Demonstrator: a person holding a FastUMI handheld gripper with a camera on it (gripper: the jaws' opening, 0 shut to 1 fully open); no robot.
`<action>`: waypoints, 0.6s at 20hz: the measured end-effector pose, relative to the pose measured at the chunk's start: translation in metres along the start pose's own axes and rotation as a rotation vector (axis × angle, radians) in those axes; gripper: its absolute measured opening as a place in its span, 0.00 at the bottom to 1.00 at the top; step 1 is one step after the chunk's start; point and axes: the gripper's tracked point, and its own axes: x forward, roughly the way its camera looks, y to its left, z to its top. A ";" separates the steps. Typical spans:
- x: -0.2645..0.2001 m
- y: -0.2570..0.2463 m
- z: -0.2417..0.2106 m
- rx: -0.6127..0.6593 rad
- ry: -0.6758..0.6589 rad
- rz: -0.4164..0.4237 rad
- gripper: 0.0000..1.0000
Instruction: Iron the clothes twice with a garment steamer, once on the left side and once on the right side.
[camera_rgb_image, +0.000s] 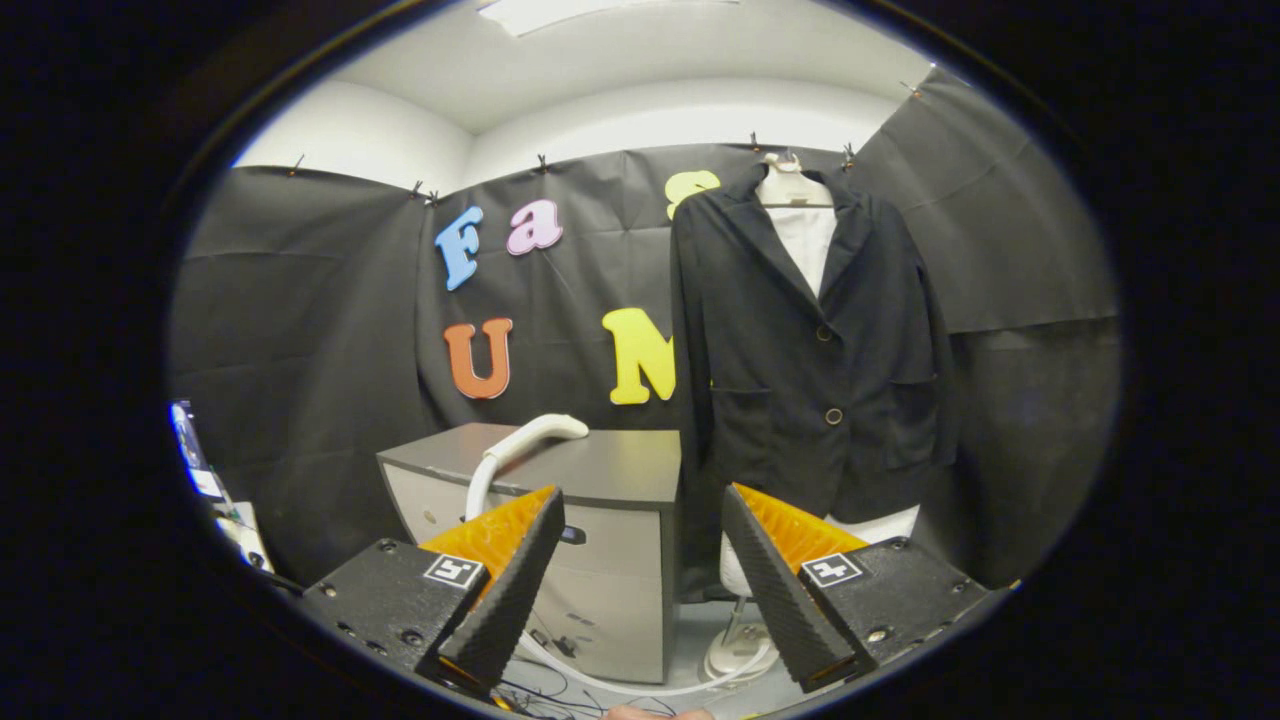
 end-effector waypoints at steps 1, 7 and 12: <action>0.003 0.005 0.002 -0.001 0.004 0.007 1.00; 0.031 0.054 0.014 -0.003 0.029 0.026 1.00; 0.060 0.104 0.019 0.035 0.083 0.025 1.00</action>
